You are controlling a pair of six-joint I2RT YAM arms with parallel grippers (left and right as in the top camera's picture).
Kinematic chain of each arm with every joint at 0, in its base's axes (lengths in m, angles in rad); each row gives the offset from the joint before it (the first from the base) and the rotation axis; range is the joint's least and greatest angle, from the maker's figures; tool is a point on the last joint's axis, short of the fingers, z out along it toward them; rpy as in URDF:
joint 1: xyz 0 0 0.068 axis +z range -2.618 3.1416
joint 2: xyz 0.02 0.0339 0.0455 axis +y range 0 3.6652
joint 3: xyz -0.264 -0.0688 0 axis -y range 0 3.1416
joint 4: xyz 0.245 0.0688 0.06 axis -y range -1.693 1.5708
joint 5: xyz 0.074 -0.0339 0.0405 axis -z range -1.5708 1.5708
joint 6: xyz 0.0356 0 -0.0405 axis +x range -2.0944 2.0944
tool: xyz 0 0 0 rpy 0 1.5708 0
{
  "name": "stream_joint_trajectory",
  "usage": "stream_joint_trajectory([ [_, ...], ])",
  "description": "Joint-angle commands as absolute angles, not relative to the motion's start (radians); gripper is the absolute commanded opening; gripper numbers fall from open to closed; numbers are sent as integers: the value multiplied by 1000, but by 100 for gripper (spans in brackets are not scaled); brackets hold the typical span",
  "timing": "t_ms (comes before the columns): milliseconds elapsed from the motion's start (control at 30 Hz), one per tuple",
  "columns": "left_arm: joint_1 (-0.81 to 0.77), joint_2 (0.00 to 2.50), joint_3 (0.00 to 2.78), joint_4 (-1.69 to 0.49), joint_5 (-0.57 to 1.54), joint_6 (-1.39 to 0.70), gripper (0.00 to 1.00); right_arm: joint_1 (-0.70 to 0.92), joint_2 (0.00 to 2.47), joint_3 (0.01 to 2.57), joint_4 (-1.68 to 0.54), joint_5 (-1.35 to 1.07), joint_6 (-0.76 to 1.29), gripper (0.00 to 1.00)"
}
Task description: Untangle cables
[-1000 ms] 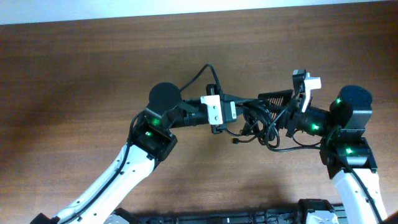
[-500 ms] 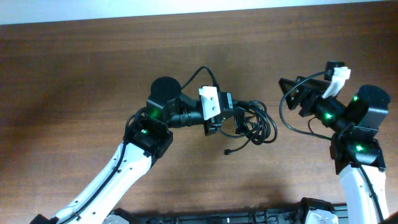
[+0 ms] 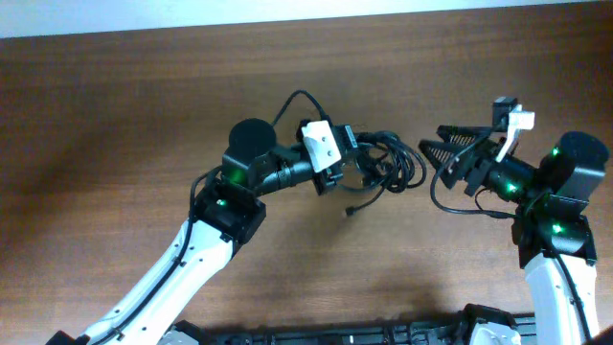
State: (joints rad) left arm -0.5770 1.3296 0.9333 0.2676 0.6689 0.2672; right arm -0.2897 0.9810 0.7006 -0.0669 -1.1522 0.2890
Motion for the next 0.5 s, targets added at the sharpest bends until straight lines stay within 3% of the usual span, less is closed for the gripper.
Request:
stream_joint_trajectory([
  [0, -578, 1300, 939, 339, 719, 255, 0, -296, 980, 713, -63, -1309, 266, 76],
  [467, -578, 1301, 939, 393, 763, 255, 0, -290, 980, 713, -63, -1443, 266, 75],
])
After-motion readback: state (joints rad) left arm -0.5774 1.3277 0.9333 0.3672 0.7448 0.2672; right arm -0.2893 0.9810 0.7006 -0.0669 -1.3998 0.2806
